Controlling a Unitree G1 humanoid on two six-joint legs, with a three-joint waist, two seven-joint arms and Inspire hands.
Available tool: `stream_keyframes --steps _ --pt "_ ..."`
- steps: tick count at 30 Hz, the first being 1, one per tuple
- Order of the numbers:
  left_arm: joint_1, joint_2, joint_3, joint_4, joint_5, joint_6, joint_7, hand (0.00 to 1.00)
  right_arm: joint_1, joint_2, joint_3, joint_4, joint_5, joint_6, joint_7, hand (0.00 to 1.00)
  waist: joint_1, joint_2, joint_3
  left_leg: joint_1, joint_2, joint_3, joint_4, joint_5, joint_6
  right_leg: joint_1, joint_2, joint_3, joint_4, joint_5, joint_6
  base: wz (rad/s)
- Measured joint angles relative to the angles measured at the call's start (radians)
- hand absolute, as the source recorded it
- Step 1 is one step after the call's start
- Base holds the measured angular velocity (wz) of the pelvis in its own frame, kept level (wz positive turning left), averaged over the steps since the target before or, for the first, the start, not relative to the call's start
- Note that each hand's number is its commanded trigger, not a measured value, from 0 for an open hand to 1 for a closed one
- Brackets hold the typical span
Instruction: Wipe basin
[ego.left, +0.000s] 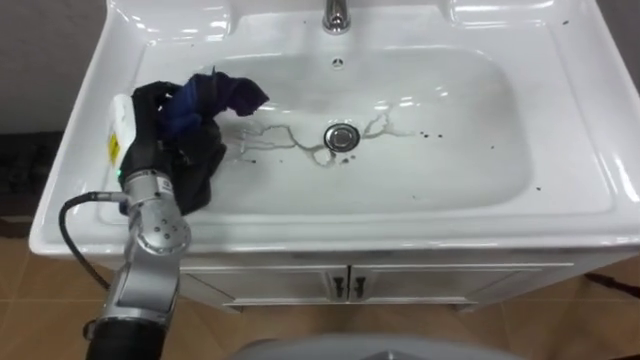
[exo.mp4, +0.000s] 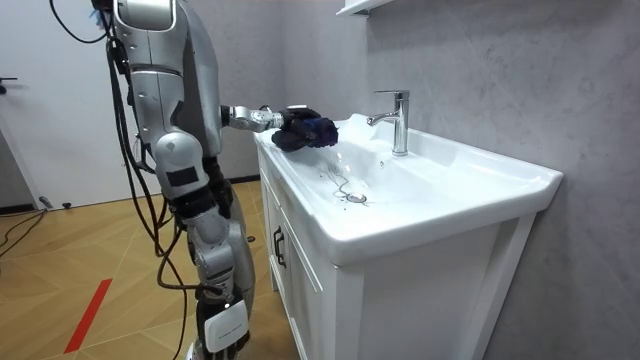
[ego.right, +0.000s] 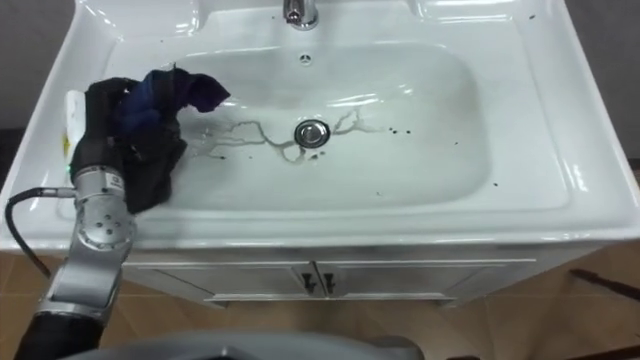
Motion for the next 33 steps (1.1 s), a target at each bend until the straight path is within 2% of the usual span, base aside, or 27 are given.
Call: stream_keyframes --steps 6,10,14,17,20,22,23,27,29,33 --pt "-0.004 0.0 0.0 -0.08 0.061 -0.003 0.0 1.0 -0.012 0.0 0.0 0.033 0.02 -0.013 -0.002 0.0 -0.002 -0.004 0.0027 0.014 0.0 0.004 -0.003 0.0 0.0 0.006 0.0 0.011 0.001 0.0 0.0 -0.06" --pt "-0.029 0.001 0.0 -0.081 0.084 -0.004 0.0 1.0 -0.019 0.003 -0.001 0.044 0.019 -0.016 -0.002 0.0 -0.003 -0.011 0.0075 0.013 -0.001 0.005 -0.003 0.0 0.0 0.005 0.0 0.011 0.0 0.0 0.0 -0.01" --pt "-0.029 0.011 -0.002 -0.081 0.098 -0.005 0.0 1.0 -0.019 0.004 -0.001 0.044 0.02 -0.022 -0.002 0.0 -0.007 -0.011 0.0077 0.012 -0.001 0.005 -0.003 0.0 0.0 0.003 -0.001 0.014 -0.002 0.0 0.0 0.0" --pt "-0.031 0.03 -0.01 -0.081 0.1 -0.004 0.0 1.0 -0.022 0.003 0.0 0.056 0.021 -0.023 -0.002 0.0 -0.012 -0.003 0.0071 0.012 -0.001 0.001 -0.003 0.0 0.0 0.003 -0.001 0.012 -0.002 0.0 0.0 0.02" --pt "-0.048 0.054 -0.031 -0.081 0.111 -0.001 -0.001 1.0 -0.03 0.001 0.002 0.076 0.021 -0.021 -0.002 0.0 -0.019 0.017 0.0057 0.01 -0.002 -0.001 -0.003 0.0 0.0 0.005 -0.001 0.008 0.002 0.001 0.0 0.03" --pt "-0.056 0.056 -0.034 -0.081 0.133 -0.001 -0.005 1.0 -0.032 0.0 0.003 0.094 0.021 -0.021 -0.004 0.0 -0.028 0.028 0.0051 0.015 -0.002 -0.002 -0.003 0.0 0.0 0.009 -0.001 0.007 0.001 0.001 0.0 0.0" --pt "-0.058 0.057 -0.034 -0.081 0.137 -0.001 -0.012 1.0 -0.033 0.0 0.003 0.097 0.022 -0.02 -0.005 0.0 -0.033 0.03 0.008 0.018 -0.002 -0.001 -0.003 0.0 0.0 0.01 -0.001 0.009 0.001 0.001 0.0 -0.05" --pt "-0.058 0.062 -0.053 -0.081 0.14 0.012 -0.078 1.0 -0.021 0.003 0.001 0.097 0.034 -0.01 -0.017 0.0 -0.044 0.047 0.0057 0.018 -0.001 0.003 -0.003 0.0 0.0 0.007 -0.001 0.014 0.0 0.001 0.0 -0.06" --pt "-0.058 0.064 -0.061 -0.079 0.14 0.023 -0.105 1.0 -0.017 0.005 0.001 0.097 0.038 -0.01 -0.017 0.0 -0.046 0.046 0.006 0.021 -0.001 0.006 -0.004 0.0 0.0 0.008 -0.001 0.018 0.0 0.001 0.0 -0.07" --pt "-0.058 0.064 -0.073 -0.076 0.14 0.042 -0.174 1.0 -0.017 0.004 0.002 0.093 0.06 -0.011 -0.023 0.0 -0.052 0.037 0.0119 0.024 0.001 0.025 -0.005 0.0 0.0 0.005 -0.001 0.025 0.001 0.001 0.0 -0.07"
